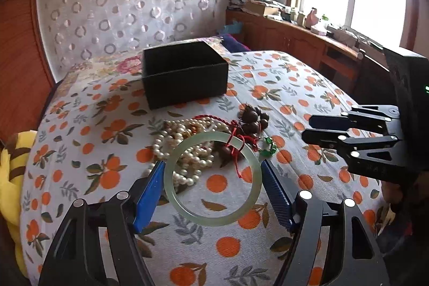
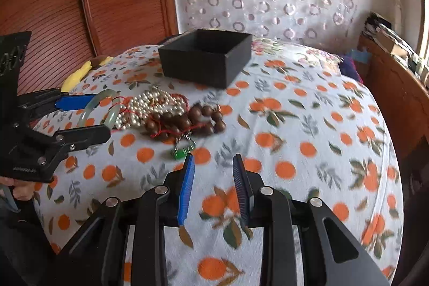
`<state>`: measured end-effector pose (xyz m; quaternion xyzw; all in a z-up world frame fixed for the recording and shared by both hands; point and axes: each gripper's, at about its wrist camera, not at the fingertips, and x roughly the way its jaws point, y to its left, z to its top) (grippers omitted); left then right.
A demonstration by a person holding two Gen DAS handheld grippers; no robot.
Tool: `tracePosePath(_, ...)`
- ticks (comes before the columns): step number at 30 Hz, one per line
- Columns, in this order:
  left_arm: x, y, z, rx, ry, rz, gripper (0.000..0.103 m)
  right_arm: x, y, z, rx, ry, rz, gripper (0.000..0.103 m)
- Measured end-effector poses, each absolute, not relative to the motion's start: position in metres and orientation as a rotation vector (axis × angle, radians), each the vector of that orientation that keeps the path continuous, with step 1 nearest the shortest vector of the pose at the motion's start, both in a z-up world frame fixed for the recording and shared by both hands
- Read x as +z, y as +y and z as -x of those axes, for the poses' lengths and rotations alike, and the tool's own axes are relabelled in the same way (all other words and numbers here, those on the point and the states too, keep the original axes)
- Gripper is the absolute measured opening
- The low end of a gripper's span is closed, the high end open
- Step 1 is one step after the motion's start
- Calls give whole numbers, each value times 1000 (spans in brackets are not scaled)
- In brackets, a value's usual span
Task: Organize jewelry
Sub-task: 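Move the left gripper back to the jewelry pile, then grasp the brown bead bracelet with the right gripper and lift it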
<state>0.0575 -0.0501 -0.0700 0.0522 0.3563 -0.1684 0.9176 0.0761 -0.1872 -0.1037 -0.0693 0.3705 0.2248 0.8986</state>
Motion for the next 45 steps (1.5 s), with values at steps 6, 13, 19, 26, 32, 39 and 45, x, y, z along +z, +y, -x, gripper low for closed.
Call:
tracePosePath(6,-59,-34,-54,-325,700,-79,69,-101,-170,-103,491,784,153,32)
tracePosePath(13,-49,-18,-50,-288,669,-59,69,-104,-161,-132,545,836,36,32)
tracePosePath(19,-48,-13,-48,-280,661,-49,69,-115,-155,-146,530,889,-17,32)
tracePosePath(26,-49,-14,-47,-285,668,-51,69,-117,-146,-151,490,884,39,32)
tracePosePath(32,-50,-16,-48,-285,670,-48,69,-115,-145,-146,481,855,94,19)
tracePosePath(39,-50,-14,-53,-280,670,-39,69,-80,-159,-136,496,756,76,15)
tracePosePath(45,-44,-12,-67,-282,663,-34,69,-41,-165,-134,519,666,81,15)
